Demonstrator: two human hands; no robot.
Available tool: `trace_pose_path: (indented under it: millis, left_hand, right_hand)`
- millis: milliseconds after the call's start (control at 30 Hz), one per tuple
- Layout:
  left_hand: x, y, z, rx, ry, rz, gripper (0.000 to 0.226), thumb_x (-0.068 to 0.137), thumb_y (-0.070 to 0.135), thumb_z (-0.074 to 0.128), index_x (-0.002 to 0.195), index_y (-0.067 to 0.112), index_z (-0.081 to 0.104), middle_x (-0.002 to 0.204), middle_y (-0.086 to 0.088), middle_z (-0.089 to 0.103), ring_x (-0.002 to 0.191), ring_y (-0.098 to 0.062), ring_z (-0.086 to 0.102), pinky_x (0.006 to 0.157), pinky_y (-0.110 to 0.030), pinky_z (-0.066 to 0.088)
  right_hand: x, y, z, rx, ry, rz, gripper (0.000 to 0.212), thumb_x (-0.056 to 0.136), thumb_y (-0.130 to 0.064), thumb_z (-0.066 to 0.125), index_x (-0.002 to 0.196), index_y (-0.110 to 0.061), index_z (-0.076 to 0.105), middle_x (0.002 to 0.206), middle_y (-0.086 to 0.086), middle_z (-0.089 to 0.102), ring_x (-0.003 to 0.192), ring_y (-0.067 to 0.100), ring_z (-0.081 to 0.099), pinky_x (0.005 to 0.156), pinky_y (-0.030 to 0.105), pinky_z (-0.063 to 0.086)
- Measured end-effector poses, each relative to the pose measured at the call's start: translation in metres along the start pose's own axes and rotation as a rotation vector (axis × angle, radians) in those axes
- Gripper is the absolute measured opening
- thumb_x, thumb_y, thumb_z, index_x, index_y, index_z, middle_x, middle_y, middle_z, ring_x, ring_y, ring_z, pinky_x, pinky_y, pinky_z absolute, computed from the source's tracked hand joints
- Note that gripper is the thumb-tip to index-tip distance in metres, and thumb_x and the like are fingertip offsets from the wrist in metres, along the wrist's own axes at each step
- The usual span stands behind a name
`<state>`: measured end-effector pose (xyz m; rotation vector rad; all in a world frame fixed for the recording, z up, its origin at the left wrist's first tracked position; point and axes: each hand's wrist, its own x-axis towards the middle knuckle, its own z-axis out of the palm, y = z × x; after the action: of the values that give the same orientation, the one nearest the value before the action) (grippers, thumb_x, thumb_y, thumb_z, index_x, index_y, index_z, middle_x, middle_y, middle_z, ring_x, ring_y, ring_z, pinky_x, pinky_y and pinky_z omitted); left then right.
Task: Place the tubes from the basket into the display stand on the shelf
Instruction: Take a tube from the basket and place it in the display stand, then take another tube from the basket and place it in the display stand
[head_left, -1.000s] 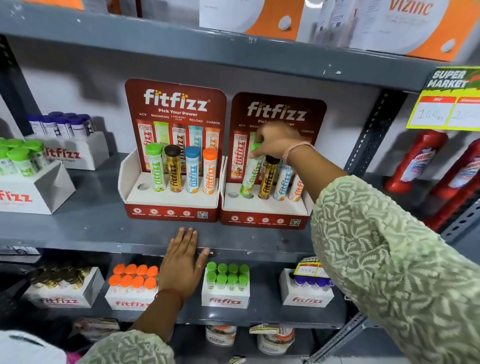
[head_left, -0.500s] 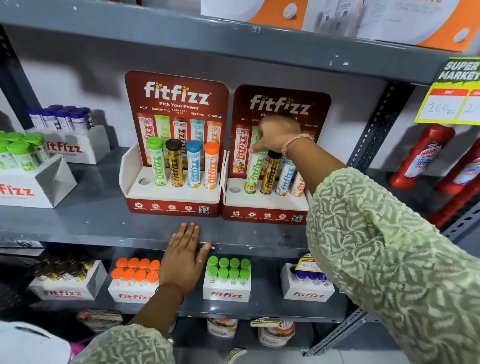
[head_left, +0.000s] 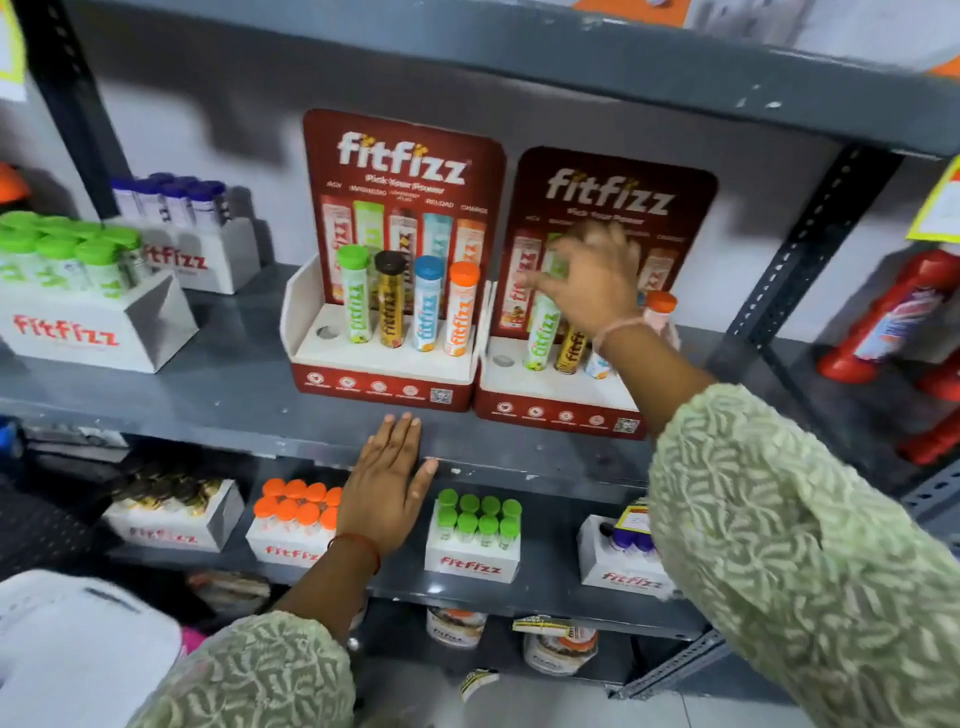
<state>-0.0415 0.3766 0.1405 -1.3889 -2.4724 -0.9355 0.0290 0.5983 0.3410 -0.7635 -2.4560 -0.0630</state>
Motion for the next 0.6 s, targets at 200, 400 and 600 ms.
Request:
trace_pose_path:
  millis: [200, 400, 600]
  left_hand:
    - [-0.093, -0.072, -0.047, 0.114, 0.136, -0.308, 0.064, 0.097, 0.044, 0.014, 0.135, -0.005, 0.031, 0.141, -0.024, 0.035, 0.133, -0.031, 0.017, 0.110, -0.035, 0.007]
    - [-0.268, -0.141, -0.075, 0.283, 0.186, -0.881, 0.071, 0.096, 0.048, 0.009, 0.131, -0.006, 0.037, 0.137, -0.026, 0.040, 0.130, -0.034, 0.024, 0.105, -0.043, 0.013]
    - [-0.364, -0.167, -0.072, 0.338, 0.087, -1.144, 0.072, 0.096, 0.047, 0.007, 0.128, -0.008, 0.040, 0.135, -0.027, 0.041, 0.132, -0.030, 0.018, 0.108, -0.034, 0.005]
  right_hand:
    - [-0.114, -0.128, 0.104, 0.506, 0.115, -0.395, 0.025, 0.082, -0.031, 0.060, 0.082, -0.008, 0.068, 0.084, 0.015, 0.065, 0.081, 0.032, 0.058, 0.077, 0.036, 0.042]
    - [-0.210, -0.286, 0.185, 0.673, -0.555, -0.574, 0.030, 0.082, -0.027, 0.048, 0.077, -0.006, 0.069, 0.086, 0.016, 0.068, 0.078, 0.032, 0.065, 0.071, 0.040, 0.046]
    - [-0.272, -0.413, 0.255, 0.808, -1.042, -0.385, 0.022, 0.080, -0.010, 0.059, 0.090, 0.005, 0.073, 0.106, 0.027, 0.070, 0.102, 0.037, 0.065, 0.089, 0.035, 0.051]
